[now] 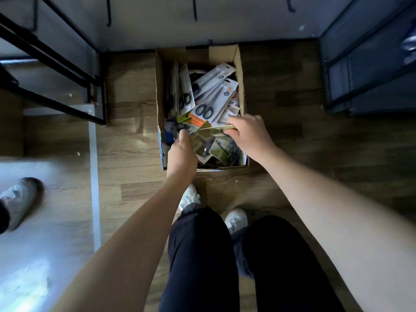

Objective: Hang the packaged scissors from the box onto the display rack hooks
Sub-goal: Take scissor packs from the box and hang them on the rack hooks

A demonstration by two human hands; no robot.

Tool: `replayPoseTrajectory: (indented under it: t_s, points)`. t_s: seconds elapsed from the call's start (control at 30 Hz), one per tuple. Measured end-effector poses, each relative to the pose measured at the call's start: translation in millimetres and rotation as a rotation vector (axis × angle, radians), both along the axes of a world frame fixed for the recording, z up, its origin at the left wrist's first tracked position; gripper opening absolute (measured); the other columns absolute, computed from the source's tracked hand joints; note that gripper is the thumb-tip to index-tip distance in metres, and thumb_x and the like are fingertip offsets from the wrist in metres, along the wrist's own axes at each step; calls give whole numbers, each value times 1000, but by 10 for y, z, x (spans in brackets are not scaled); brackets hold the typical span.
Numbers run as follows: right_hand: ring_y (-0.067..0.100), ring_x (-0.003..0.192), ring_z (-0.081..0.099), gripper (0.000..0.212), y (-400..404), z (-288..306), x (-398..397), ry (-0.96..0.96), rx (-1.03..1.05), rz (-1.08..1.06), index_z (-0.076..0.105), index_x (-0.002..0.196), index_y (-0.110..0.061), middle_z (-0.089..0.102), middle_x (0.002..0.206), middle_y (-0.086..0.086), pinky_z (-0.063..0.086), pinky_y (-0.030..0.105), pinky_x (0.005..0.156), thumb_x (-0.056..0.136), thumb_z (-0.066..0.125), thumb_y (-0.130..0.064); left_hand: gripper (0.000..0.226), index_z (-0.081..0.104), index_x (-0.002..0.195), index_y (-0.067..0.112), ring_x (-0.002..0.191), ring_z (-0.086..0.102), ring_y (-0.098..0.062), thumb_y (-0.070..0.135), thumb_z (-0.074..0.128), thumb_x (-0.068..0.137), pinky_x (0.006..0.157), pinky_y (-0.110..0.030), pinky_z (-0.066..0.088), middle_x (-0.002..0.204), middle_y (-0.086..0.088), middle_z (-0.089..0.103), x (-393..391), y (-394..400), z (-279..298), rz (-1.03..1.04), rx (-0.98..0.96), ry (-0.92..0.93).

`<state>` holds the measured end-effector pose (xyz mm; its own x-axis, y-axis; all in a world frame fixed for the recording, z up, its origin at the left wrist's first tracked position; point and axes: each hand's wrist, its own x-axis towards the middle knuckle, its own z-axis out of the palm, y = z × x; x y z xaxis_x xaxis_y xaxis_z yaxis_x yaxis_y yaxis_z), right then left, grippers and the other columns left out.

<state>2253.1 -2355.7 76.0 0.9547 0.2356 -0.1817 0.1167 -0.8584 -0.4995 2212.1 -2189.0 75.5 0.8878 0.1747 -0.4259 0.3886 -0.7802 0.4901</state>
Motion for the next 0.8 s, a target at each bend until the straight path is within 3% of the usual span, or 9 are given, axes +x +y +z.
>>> replayPoseTrajectory:
  t_s: [0.2,0.27,0.37,0.67,0.73,0.8]
  points:
    - [27,77,54,15,-65,1066,-84,-85,49,-93,65,93,-6,65,80,10,28,33,70,91,60,-21,22,48,106,1,74,51,-34,-8,37,89,60,-37,35,92,-16,57,18,-32,1073,-21,45,-193]
    - [30,76,56,17,-80,1408,-103,-117,56,-111,65,91,-6,65,78,11,32,35,69,91,60,-22,24,51,105,1,79,55,-39,-8,38,87,65,-43,45,98,-18,59,23,-28,1439,-29,57,-257]
    - [31,71,57,19,-107,1914,-145,-174,75,-162,64,88,-6,65,73,12,34,35,69,91,61,-24,24,54,104,1,85,56,-39,-7,42,85,74,-46,45,102,-17,59,20,-32,1992,-23,65,-335]
    - [20,66,57,21,-147,3330,-357,-284,395,-416,66,89,-5,66,75,10,44,34,56,88,63,-26,23,65,97,5,84,57,-30,-1,47,84,78,-50,47,94,-9,63,-194,-58,3433,196,-89,-675]
    - [19,64,56,21,-135,3582,-410,-336,419,-421,68,86,-5,64,73,8,44,33,56,88,65,-26,22,65,97,5,82,57,-29,-1,49,84,74,-43,48,93,-9,63,-252,-51,3652,214,-103,-720]
    - [16,62,53,21,-100,3822,-463,-374,454,-413,68,83,-4,63,73,8,40,24,53,88,65,-24,21,66,98,3,81,57,-24,-2,50,86,69,-29,43,92,-11,63,-311,-50,3876,235,-119,-774]
